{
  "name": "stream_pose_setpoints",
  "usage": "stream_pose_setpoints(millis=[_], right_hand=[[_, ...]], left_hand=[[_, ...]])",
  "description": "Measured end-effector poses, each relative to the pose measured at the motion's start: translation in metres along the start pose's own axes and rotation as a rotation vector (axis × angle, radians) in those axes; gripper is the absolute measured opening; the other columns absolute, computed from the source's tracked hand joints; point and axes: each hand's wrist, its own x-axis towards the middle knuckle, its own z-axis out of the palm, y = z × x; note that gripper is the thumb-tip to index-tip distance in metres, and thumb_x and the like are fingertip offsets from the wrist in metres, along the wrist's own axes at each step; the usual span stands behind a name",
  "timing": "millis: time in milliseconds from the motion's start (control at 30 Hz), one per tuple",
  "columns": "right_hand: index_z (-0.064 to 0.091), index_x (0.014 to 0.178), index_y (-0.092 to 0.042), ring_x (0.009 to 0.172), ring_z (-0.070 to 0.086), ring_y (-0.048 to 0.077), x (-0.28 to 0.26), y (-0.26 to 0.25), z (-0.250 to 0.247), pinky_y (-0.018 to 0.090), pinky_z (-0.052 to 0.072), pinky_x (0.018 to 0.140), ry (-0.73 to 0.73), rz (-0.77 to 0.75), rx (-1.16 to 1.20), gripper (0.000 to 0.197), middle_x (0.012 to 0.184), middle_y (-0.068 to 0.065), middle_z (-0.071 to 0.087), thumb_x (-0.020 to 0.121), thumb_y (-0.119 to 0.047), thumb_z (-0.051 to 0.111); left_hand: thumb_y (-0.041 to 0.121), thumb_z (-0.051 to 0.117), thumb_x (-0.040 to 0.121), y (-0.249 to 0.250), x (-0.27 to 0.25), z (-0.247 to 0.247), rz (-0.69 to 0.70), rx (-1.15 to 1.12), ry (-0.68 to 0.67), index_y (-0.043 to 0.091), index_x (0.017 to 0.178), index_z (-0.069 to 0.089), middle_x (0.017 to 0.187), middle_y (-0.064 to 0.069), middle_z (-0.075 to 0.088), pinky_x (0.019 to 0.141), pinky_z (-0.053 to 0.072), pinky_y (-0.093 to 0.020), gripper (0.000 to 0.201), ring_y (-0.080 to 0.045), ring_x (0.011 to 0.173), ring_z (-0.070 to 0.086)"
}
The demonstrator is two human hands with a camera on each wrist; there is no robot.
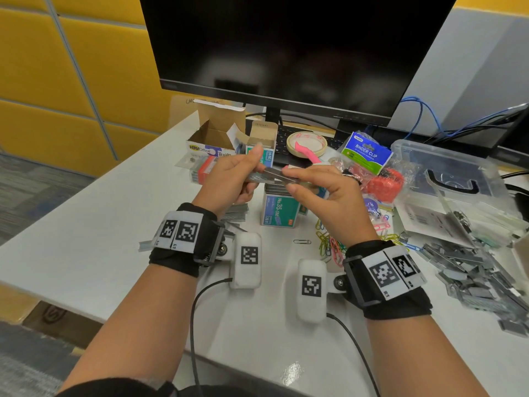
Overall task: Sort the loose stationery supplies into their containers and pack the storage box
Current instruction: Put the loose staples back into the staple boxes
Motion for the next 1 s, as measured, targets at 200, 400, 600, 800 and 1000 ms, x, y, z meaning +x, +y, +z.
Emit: stream_pose_setpoints(millis=[200,400,600,800,1000], right_hand=[[0.065,0.105,-0.032,0.098,0.051,-0.001,0.0,0.001,0.0,0.023,0.047,0.085,0.018,-0.018,0.019,0.029,0.087,0.005,0.066,0.086,-0.011,0.061],[0.065,0.104,-0.034,0.1,0.051,0.003,0.002,0.006,0.0,0.012,0.043,0.083,-0.041,-0.006,-0.034,0.031,0.093,-0.024,0.06,0.086,-0.009,0.063],[0.064,0.109,-0.027,0.102,0.055,0.008,0.003,0.005,0.0,0.017,0.045,0.084,-0.04,0.004,-0.001,0.026,0.097,-0.015,0.065,0.089,-0.011,0.061],[0.059,0.118,-0.025,0.09,0.064,-0.002,0.002,0.0,0.005,0.01,0.048,0.075,-0.034,0.067,0.086,0.033,0.095,-0.004,0.07,0.089,-0.009,0.061],[0.066,0.113,-0.018,0.084,0.058,-0.007,0.003,0.004,0.008,0.009,0.048,0.075,0.02,0.061,-0.026,0.029,0.098,0.002,0.066,0.085,-0.012,0.066]], left_hand=[[0.033,0.045,0.097,-0.002,0.002,-0.001,0.028,-0.045,-0.039,0.009,0.08,0.06,0.048,0.002,0.045,0.038,0.028,-0.017,0.032,-0.007,0.036,0.034],[0.022,0.043,0.098,-0.001,0.0,0.001,0.081,-0.034,-0.101,0.01,0.084,0.063,0.049,0.004,0.048,0.039,0.03,-0.015,0.027,-0.006,0.037,0.037],[0.01,0.04,0.099,0.0,-0.002,0.004,0.123,-0.05,-0.158,0.017,0.113,0.053,0.052,0.008,0.049,0.038,0.03,-0.014,0.02,-0.002,0.041,0.038],[0.014,0.034,0.101,0.002,-0.003,0.009,0.117,-0.007,-0.163,0.027,0.126,0.044,0.06,0.0,0.041,0.04,0.027,-0.014,0.029,-0.001,0.043,0.034],[0.007,0.033,0.1,0.004,-0.004,0.011,0.1,0.003,-0.199,0.027,0.126,0.043,0.053,0.006,0.04,0.04,0.026,-0.014,0.035,-0.002,0.042,0.032]])
